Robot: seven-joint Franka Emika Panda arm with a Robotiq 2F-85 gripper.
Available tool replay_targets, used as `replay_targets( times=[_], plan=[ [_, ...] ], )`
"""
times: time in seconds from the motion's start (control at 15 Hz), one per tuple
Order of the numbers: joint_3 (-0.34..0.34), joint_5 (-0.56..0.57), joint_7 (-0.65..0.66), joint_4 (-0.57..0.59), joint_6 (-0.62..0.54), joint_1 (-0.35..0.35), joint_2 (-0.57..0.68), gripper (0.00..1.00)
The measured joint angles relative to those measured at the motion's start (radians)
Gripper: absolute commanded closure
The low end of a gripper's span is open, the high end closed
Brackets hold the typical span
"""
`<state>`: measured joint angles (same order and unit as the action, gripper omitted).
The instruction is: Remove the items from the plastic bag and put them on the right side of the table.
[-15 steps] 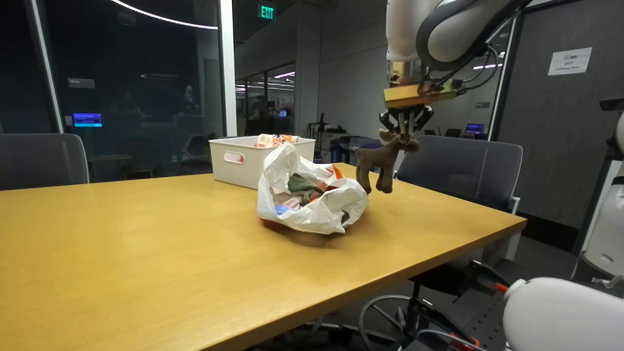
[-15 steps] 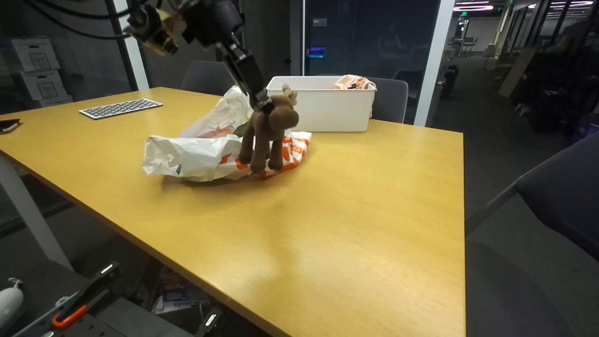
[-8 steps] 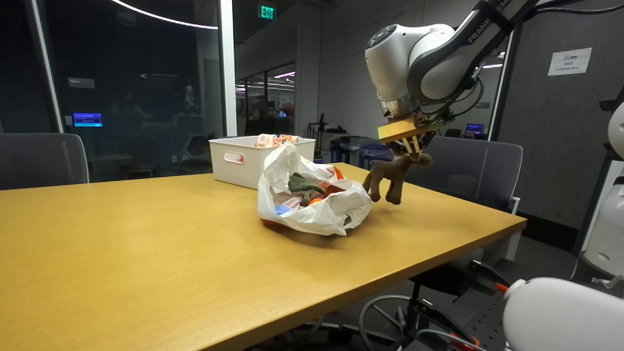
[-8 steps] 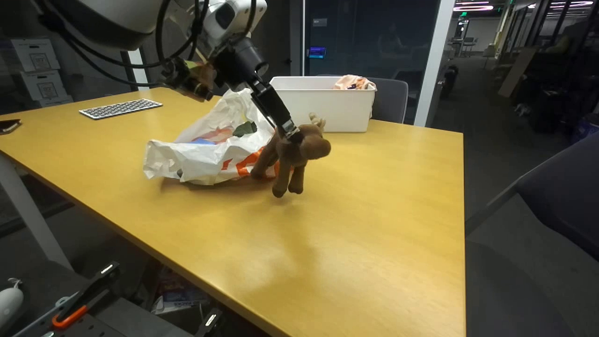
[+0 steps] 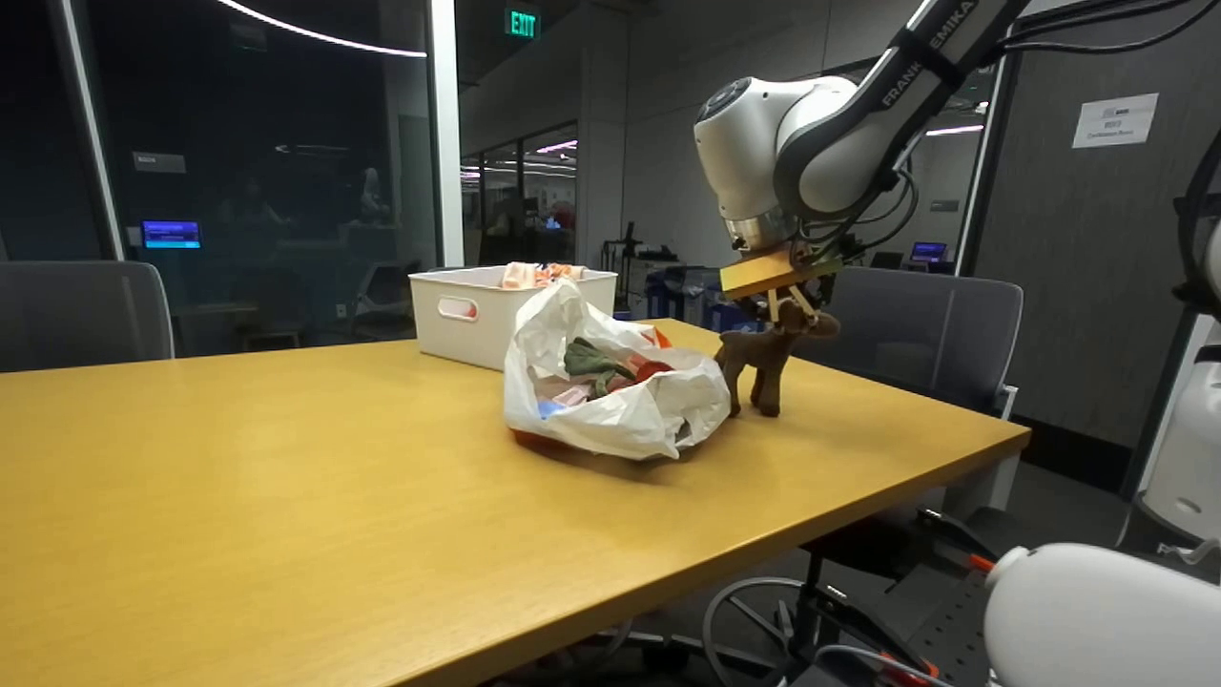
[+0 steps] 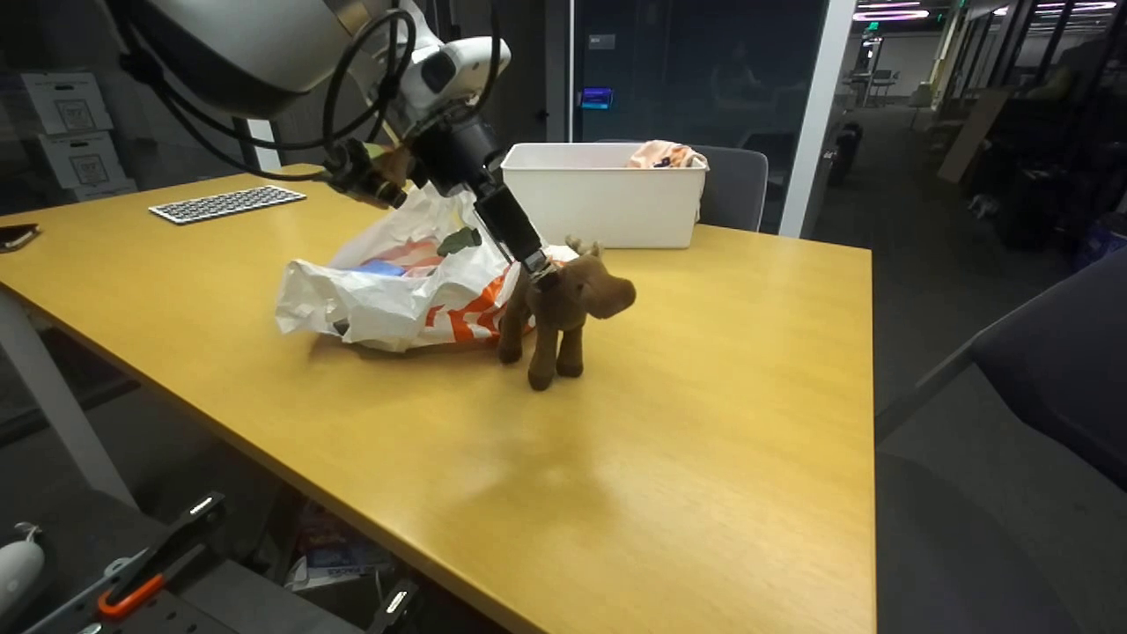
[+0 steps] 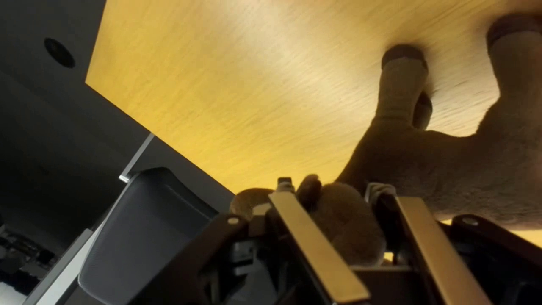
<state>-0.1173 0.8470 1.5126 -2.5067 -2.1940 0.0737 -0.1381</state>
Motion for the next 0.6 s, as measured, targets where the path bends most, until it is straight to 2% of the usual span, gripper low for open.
replay_targets(
  times=[0.2, 0.4, 0.6],
  plan=[
    [-0.005, 0.019, -0.006, 0.033, 0.023, -0.04, -0.018, 0.01],
    [-0.027, 0.017, -0.077, 0.053, 0.023, -0.105, -0.081, 0.0],
    [-0.062, -0.043, -0.153, 0.066, -0.024, -0.183, -0.123, 0.0]
  ],
)
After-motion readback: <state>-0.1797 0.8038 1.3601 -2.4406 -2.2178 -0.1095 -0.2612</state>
